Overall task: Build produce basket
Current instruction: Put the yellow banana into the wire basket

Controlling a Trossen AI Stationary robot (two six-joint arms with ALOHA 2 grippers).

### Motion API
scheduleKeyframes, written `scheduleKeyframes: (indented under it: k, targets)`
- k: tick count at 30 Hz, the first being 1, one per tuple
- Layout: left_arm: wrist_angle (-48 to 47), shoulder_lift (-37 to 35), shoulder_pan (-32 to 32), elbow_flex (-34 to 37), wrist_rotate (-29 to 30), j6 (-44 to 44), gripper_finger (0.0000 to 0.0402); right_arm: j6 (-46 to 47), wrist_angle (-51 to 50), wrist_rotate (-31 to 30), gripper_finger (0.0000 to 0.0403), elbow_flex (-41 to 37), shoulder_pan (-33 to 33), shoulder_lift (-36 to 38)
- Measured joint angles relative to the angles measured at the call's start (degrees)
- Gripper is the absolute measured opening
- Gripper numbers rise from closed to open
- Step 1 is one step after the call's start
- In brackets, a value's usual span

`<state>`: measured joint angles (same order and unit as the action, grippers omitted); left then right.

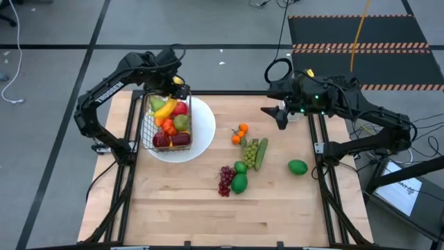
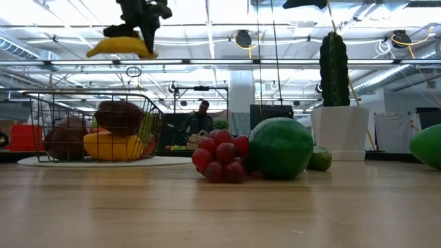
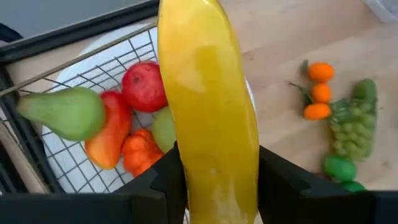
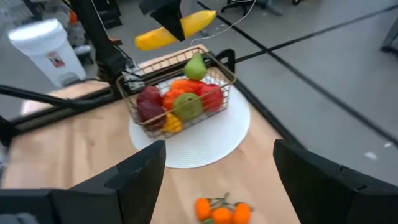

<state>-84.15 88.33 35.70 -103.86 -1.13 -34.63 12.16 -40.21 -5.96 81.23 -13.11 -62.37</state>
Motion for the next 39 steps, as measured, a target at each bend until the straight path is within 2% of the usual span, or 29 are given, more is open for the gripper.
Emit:
scheduleKeyframes:
  k: [3,7,16,20,25,30,34,39]
  targets:
    - [1.9,0.0,0.1,3.6,0.3,0.0,0.0147,-3.8,0.0,0.1,0.029,0.0,-1.1,0.0]
    - [3.7,0.0,0.7,10.4,-0.1,-0.8,0.0147,-3.2,-0.3,0.2,0.029,0.0,-1.5,0.4]
    - [16.6,0.0,0.7,25.6,-5.8,-5.8,0.0147,-2.8,-3.7,1.7,0.029,0.0,-1.5,1.1]
    - [19.7,0.0,0.6,29.8,-8.5,-8.7,0.0148,-2.8,-3.8,1.7,0.029,0.0,-1.5,1.1]
    - [21.6,0.0,0.1,31.0,-7.8,-9.4,0.0175,-4.6,-3.8,1.7,0.029,0.0,-1.5,1.1]
    - [21.2,0.0,-0.3,30.8,-7.8,-10.7,0.0247,-5.1,-4.2,2.0,0.029,0.0,-1.5,1.1]
    - [20.9,0.0,-0.5,28.6,-7.8,-10.7,0.03,-4.3,-6.6,4.5,0.029,0.0,-1.5,1.1]
    - [20.8,0.0,-0.7,23.6,-7.1,-10.5,0.0315,-1.8,-10.2,4.6,0.029,-0.7,-1.5,1.2]
